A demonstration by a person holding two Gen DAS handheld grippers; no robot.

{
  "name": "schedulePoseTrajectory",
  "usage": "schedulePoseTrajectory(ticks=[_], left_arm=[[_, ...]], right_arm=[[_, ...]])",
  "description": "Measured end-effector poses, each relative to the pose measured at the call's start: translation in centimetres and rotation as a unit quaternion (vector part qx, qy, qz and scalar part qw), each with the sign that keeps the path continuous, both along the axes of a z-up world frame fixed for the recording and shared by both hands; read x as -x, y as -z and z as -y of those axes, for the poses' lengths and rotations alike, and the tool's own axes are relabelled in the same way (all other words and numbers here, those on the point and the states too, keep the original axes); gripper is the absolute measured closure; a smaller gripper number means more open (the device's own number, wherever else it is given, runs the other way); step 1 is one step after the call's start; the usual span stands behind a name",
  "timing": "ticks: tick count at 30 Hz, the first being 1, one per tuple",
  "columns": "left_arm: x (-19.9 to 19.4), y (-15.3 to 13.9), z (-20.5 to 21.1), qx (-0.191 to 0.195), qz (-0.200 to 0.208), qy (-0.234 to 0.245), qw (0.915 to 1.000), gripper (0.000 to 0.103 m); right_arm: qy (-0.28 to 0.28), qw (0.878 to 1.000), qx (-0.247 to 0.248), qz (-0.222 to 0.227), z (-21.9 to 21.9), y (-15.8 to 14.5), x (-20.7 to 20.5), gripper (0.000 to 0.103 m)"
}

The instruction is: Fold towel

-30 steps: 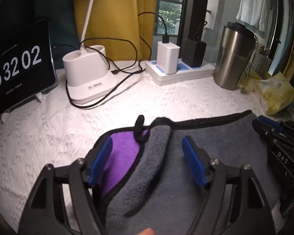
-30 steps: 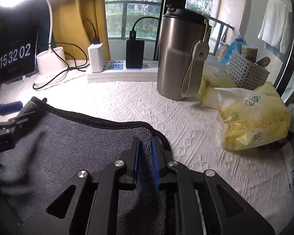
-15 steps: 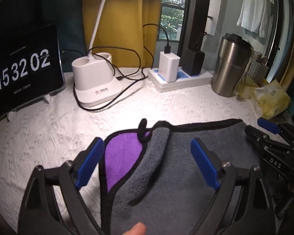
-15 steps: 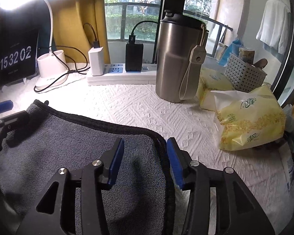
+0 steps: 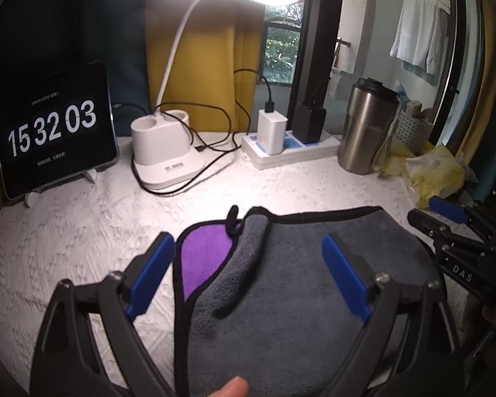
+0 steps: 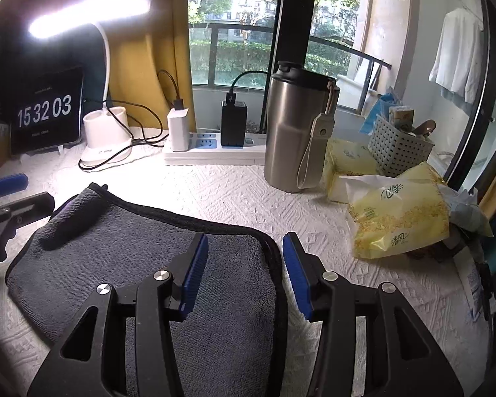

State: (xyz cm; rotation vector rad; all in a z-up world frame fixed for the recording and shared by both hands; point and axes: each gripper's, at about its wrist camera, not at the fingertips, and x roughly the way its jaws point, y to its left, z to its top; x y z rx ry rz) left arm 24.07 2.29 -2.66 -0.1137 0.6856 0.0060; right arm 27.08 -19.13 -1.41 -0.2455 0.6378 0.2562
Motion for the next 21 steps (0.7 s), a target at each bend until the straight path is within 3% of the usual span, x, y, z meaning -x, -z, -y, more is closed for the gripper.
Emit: schedulePoseTrajectory(ticks=[6, 21], left_arm=[[1.6, -0.6, -0.1, 0.01, 0.009, -0.002, 0.9999, 0.011], [6.2, -2.3, 1.0, -0.006, 0.054, -0.007, 0.9985, 0.011]], right_arm=[[-0.004, 1.0, -0.008, 0.008, 0.3, -0.7, 1.3, 0.053], [-0.021, 0.999, -0.022, 0.038, 0.8, -2.5, 5.6, 0.053]])
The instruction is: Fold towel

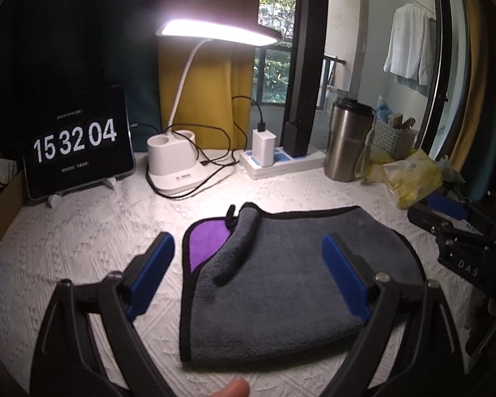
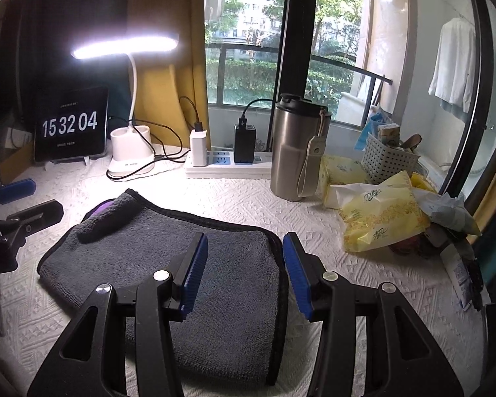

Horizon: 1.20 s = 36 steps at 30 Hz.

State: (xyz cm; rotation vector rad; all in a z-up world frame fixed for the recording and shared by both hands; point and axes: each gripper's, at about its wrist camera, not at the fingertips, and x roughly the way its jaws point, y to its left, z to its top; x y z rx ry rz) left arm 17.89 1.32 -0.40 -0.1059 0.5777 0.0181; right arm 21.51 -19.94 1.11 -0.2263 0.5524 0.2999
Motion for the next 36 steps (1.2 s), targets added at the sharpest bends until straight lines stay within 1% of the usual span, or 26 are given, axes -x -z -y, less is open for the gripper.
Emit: schedulePoseTrajectory(ticks=[4, 9, 11, 15, 23, 28, 36], left_arm=[[1.6, -0.5, -0.1, 0.015, 0.025, -0.006, 0.9996, 0.011], [3.2, -1.1, 0.6, -0.002, 0.048, 0.002, 0.9988, 0.011], [3.9, -1.2, 0.8, 0.0, 0.056, 0.007, 0.9984, 0.011], [5.1, -1.1, 1.2, 0.008, 0.066, 0.013, 0.9977, 0.011], [7.7, -1.1, 1.5, 0.009, 0.095, 0.001, 0.9954, 0.011], [9.0, -1.0, 1.8, 0.004, 0.111, -0.013, 0.9938, 0.011], [10.7, -0.7, 1.9, 0.017, 0.127, -0.013, 0.9917, 0.011]], right_arm=[[-0.007, 1.0, -0.005, 0.008, 0.3, -0.5, 1.3, 0.053], [-0.017, 1.0, -0.009, 0.016, 0.4, -0.7, 2.8, 0.053], [-0.024, 0.999, -0.012, 0.021, 0.4, -0.8, 3.6, 0.053], [-0.033, 0.999, -0.015, 0.032, 0.4, -1.1, 4.9, 0.053], [-0.048, 0.997, -0.017, 0.052, 0.6, -1.0, 7.2, 0.052], [-0.048, 0.996, -0.027, 0.065, 1.1, -0.9, 8.3, 0.052], [-0.042, 0.994, -0.042, 0.089, 1.8, -1.2, 9.9, 0.052]])
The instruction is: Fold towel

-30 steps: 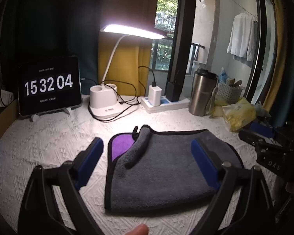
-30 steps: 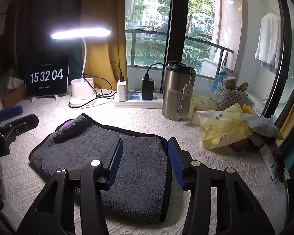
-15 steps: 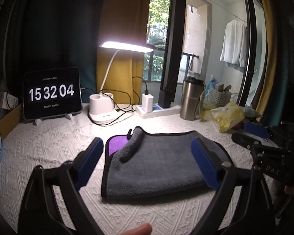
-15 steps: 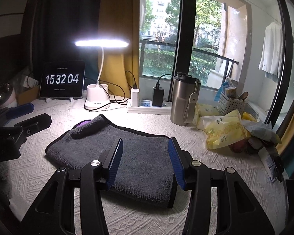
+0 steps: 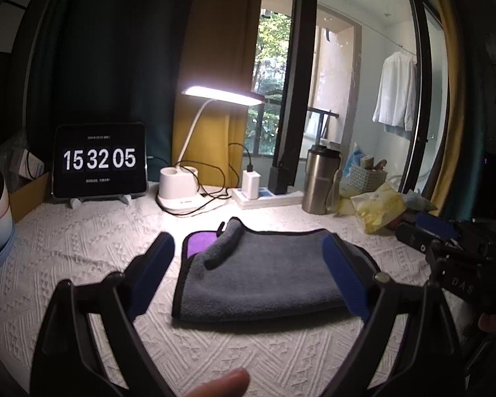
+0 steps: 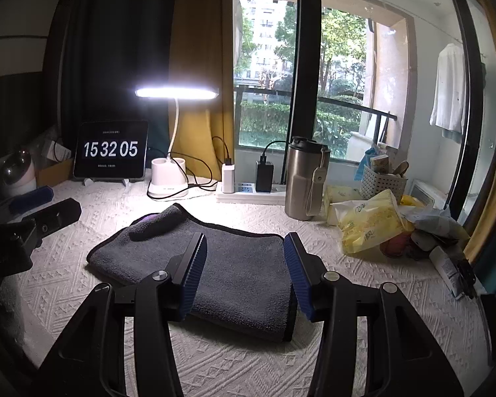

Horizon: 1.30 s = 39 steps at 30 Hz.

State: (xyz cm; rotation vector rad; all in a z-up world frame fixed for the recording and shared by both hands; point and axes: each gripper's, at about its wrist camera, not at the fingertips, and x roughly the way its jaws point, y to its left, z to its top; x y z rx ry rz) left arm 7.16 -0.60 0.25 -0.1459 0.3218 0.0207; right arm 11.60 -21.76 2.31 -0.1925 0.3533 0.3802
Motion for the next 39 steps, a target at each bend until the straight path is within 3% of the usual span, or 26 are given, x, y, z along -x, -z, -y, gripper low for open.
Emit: schedulePoseTrajectory(ticks=[20, 30, 39], left_arm=[[3.6, 0.6, 1.0, -0.04, 0.052, 0.016, 0.9977, 0.011], [5.4, 1.3, 0.8, -0.034, 0.062, 0.014, 0.9974, 0.011], [7.3, 1.3, 0.6, -0.019, 0.08, 0.004, 0.9966, 0.011]], right_arm=[[0.002, 0.999, 0.009, 0.043, 0.4, 1.3, 4.1, 0.049], [-0.005, 0.998, -0.007, 0.068, 0.3, 1.5, 6.6, 0.046], [0.022, 0.996, -0.026, 0.081, 1.0, 1.7, 8.6, 0.046]])
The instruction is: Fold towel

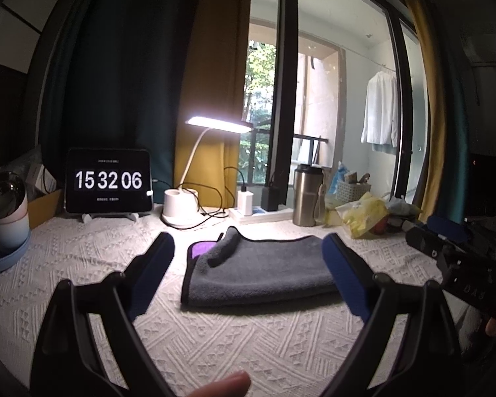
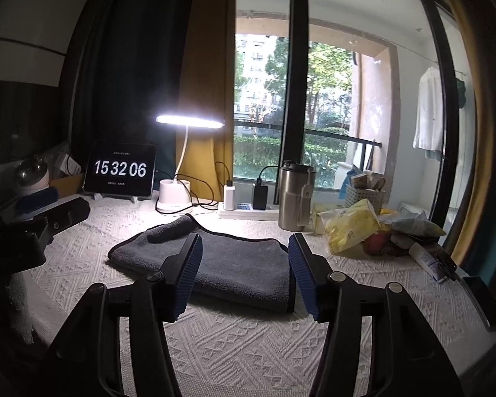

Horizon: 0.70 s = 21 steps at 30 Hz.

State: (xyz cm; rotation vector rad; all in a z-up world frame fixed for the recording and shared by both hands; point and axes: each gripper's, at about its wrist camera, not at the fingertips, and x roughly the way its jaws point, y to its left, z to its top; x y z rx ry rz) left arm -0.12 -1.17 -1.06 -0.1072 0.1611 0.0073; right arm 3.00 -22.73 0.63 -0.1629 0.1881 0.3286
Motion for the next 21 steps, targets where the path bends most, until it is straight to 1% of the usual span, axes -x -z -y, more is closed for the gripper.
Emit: schedulePoseTrajectory(ticks=[2, 6, 7, 8, 11, 12, 21], left_arm=[[0.6, 0.0, 0.1, -0.001, 0.007, -0.003, 1.0, 0.011], [1.7, -0.2, 0.0, -0.002, 0.019, -0.003, 0.9998, 0.011], [2.0, -0.1, 0.0, -0.004, 0.02, -0.004, 0.9998, 0.009], [2.1, -0.1, -0.1, -0.004, 0.02, -0.005, 0.9998, 0.005], [2.7, -0.2, -0.5, -0.001, 0.028, -0.015, 0.9995, 0.004], [2.7, -0.3, -0.6, -0.001, 0.029, -0.018, 0.9994, 0.004], [2.7, -0.3, -0.9, -0.001, 0.028, -0.018, 0.9995, 0.003]], right_arm=[[0.011, 1.0, -0.009, 0.003, 0.3, 0.1, 0.6, 0.045], [0.023, 1.0, -0.007, 0.012, 0.4, 0.1, 1.6, 0.044], [0.025, 1.0, -0.009, 0.016, 0.4, 0.1, 1.9, 0.044], [0.025, 0.999, -0.01, 0.019, 0.4, 0.0, 2.1, 0.043], [0.023, 0.999, -0.013, 0.03, 0.3, -0.3, 2.7, 0.04], [0.021, 0.999, -0.013, 0.033, 0.2, -0.3, 2.9, 0.038], [0.023, 0.999, -0.011, 0.033, -0.1, -0.4, 2.8, 0.038]])
